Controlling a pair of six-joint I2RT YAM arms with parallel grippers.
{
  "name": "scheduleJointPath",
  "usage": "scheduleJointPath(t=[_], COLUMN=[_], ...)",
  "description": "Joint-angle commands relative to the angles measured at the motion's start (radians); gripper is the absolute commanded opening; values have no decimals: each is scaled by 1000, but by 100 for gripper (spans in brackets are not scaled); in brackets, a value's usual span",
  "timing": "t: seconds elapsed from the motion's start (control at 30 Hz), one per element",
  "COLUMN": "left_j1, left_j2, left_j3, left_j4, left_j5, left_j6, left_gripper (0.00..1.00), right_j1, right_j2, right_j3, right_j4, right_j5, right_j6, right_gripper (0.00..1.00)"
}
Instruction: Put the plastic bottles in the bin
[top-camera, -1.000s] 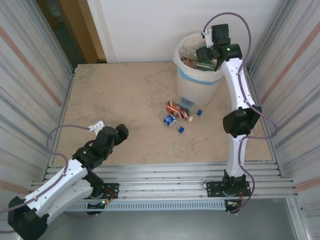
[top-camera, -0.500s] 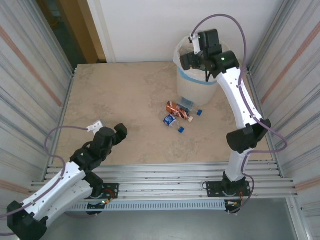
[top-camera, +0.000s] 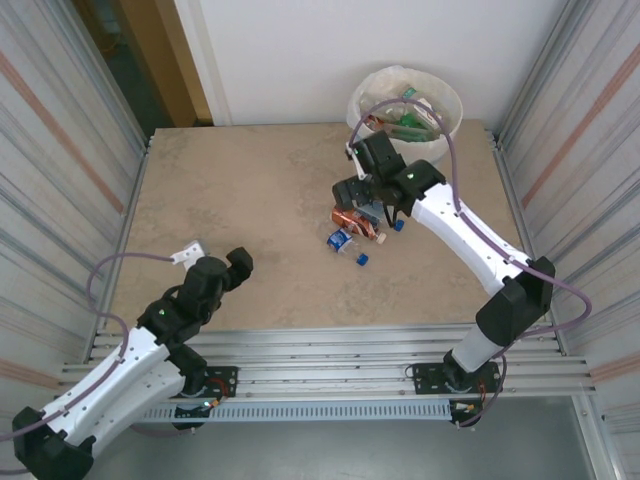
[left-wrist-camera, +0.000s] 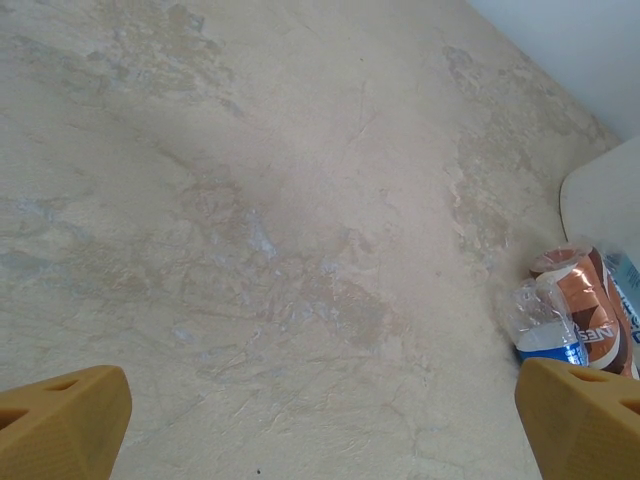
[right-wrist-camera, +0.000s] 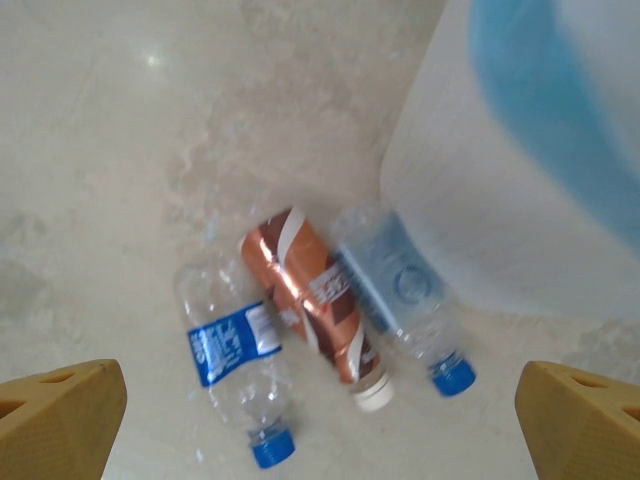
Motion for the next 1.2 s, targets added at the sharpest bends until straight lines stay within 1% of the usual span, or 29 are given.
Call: scheduleJointPath(t=[0.0, 0.13, 0.27, 0.47, 0.67, 0.77, 0.9, 1.17], left_j1=[9, 9, 9, 8, 10, 10, 13, 17], left_j2=[-20, -29, -37, -43, -35, -25, -15, 6], left_j3=[-17, -16, -22, -31, -40, -40, -40, -39], left_j4=[-2, 1, 0, -1, 13, 13, 17, 24], left_j5=[-41, -44, -46, -45, -29, -23, -21, -5], left_j6=[22, 25, 25, 26, 33, 34, 32, 26], left_gripper=[99, 99, 99, 99, 99, 99, 99, 99], right_j1=[20, 42, 57, 73, 78, 82, 83, 83], right_j2=[-32, 7, 67, 147, 213, 245, 285, 400], right_j3=[-56, -97, -112, -116, -107, -101, -99, -46], right_j4=[9, -23, -49, -63, -60, -59, -43, -5], right_j5=[-11, -18, -33, -53, -103, -111, -130, -127], right_j6=[74, 86, 87, 59, 25, 14, 1, -21], right_gripper=[98, 100, 96, 94, 85, 83, 83, 84])
